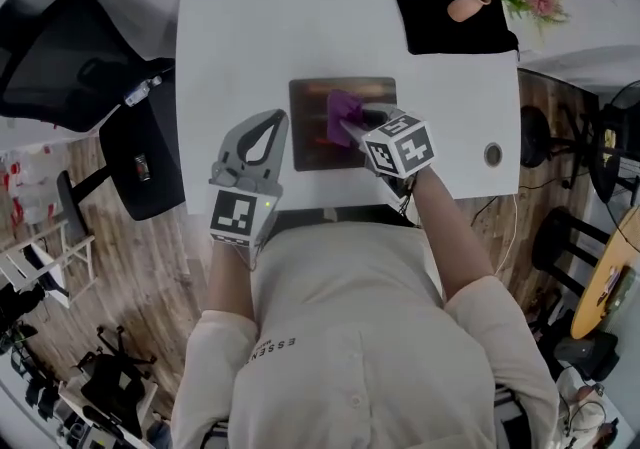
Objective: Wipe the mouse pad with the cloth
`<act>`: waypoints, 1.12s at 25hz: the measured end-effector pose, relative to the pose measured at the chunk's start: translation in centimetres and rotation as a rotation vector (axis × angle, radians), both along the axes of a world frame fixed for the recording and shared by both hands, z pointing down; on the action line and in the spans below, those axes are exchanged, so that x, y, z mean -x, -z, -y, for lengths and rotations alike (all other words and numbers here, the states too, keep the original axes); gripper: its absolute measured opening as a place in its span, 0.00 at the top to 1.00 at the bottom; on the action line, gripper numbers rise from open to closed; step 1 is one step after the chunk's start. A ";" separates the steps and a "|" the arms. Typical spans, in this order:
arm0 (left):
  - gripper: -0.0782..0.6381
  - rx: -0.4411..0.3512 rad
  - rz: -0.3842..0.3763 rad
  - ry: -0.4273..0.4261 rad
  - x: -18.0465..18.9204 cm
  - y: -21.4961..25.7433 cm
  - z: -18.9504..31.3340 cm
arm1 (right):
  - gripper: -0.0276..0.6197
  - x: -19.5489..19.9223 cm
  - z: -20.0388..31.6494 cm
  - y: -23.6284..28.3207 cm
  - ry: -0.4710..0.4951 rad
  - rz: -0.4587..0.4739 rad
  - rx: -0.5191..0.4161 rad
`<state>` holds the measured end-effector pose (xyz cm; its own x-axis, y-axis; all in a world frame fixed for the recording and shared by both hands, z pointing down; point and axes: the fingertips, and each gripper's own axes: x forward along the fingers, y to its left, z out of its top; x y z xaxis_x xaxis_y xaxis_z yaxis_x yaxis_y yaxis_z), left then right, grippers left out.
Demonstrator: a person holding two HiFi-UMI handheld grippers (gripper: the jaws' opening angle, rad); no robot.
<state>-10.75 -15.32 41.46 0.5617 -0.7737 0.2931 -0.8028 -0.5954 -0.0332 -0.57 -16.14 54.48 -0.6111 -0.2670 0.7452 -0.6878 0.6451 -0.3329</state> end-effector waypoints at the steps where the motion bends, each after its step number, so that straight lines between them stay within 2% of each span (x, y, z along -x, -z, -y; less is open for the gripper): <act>1: 0.89 -0.001 0.005 -0.002 0.8 -0.3 -0.2 | 0.80 1.1 -0.3 -0.3 0.010 0.002 0.008; 7: 0.89 0.032 0.004 0.019 5.0 -1.3 -1.0 | 0.80 6.9 -1.8 -1.6 0.067 0.007 0.057; 12: 0.89 0.033 0.007 -0.004 6.1 -1.8 -0.9 | 0.80 8.9 -2.3 -2.8 0.063 0.002 0.089; 17: 0.89 0.025 -0.002 -0.021 5.9 -1.6 -0.3 | 0.80 8.6 -2.1 -3.9 0.068 -0.054 0.072; 20: 0.89 0.042 -0.016 -0.015 5.4 -1.6 -0.3 | 0.80 8.0 -2.0 -4.1 0.043 -0.047 0.093; 25: 0.89 0.026 0.000 -0.033 4.1 -1.8 0.1 | 0.80 6.2 -1.8 -4.2 0.023 -0.034 0.107; 28: 0.89 0.048 -0.009 -0.018 3.1 -1.7 0.1 | 0.80 4.9 -1.9 -4.2 0.016 -0.031 0.111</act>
<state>-13.86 -15.39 43.17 0.5782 -0.7487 0.3242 -0.7921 -0.6103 0.0031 -5.47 -14.24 58.69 -0.5908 -0.1723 0.7882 -0.6888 0.6165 -0.3814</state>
